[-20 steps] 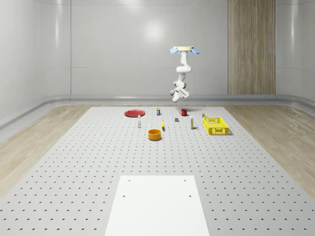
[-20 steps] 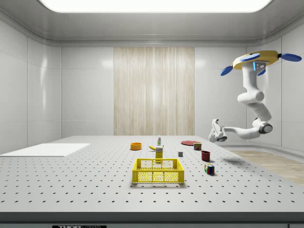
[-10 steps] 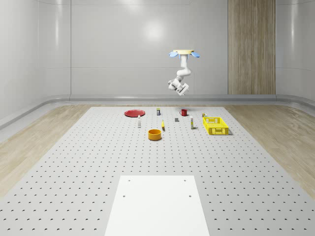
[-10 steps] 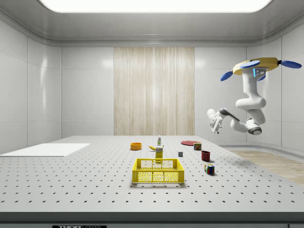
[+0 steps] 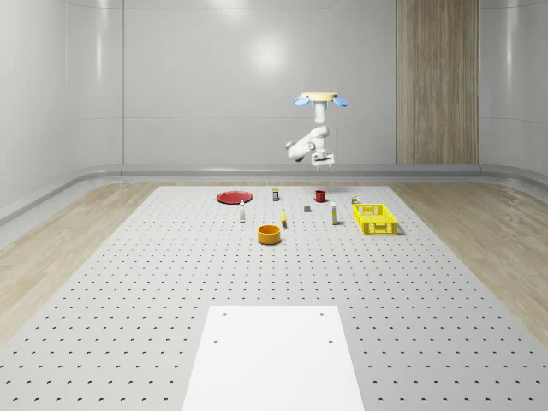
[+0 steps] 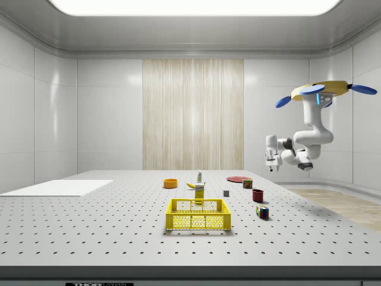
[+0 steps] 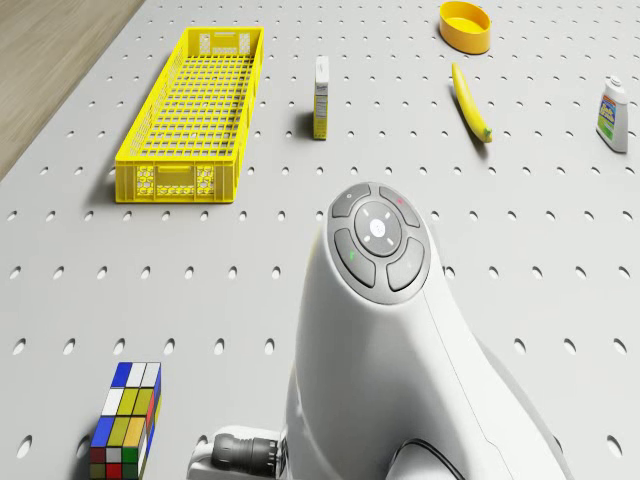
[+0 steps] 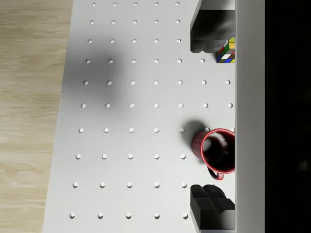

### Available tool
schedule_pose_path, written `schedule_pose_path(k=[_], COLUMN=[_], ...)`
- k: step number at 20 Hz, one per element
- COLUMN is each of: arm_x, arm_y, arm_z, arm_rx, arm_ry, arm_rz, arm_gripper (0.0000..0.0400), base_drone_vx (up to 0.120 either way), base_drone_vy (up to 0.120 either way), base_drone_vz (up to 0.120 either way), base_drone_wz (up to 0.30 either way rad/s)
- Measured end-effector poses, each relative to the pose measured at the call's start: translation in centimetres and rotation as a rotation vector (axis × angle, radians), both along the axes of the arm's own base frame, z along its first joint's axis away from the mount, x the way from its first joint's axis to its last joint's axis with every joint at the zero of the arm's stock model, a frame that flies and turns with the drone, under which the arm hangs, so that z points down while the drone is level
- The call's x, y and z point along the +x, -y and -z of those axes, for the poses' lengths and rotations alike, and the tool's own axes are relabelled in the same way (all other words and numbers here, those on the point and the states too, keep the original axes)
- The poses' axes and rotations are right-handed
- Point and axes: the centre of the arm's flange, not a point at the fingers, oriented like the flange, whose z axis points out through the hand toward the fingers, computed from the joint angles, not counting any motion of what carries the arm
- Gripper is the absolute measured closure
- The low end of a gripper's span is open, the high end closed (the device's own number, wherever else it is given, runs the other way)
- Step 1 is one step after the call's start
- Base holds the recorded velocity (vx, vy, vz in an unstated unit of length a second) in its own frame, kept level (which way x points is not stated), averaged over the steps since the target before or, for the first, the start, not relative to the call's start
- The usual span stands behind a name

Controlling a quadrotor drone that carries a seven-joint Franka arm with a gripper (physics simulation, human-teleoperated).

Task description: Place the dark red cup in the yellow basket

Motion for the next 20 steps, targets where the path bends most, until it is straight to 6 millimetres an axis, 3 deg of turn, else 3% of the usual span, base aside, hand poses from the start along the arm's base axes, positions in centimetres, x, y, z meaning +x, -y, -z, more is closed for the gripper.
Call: schedule_pose_path(k=[4,9,13,17,20], arm_x=[0.0,-0.01,-0.01,-0.01,-0.01], arm_y=[0.57,0.9,1.01,1.06,1.08], arm_z=[0.07,0.1,0.11,0.11,0.11], arm_rx=[-0.058,-0.091,-0.103,-0.108,-0.11], arm_ry=[-0.002,-0.003,-0.004,-0.004,-0.004], arm_rz=[0.001,0.002,0.002,0.002,0.002], arm_gripper=[0.0,0.0,0.0,0.0,0.0], base_drone_vx=[0.12,0.12,0.0,0.0,0.0], base_drone_vy=[0.0,0.12,0.12,-0.01,-0.12], base_drone_vz=[-0.12,-0.12,-0.07,-0.12,-0.12], base_drone_wz=[0.0,0.0,0.0,0.0,0.0])
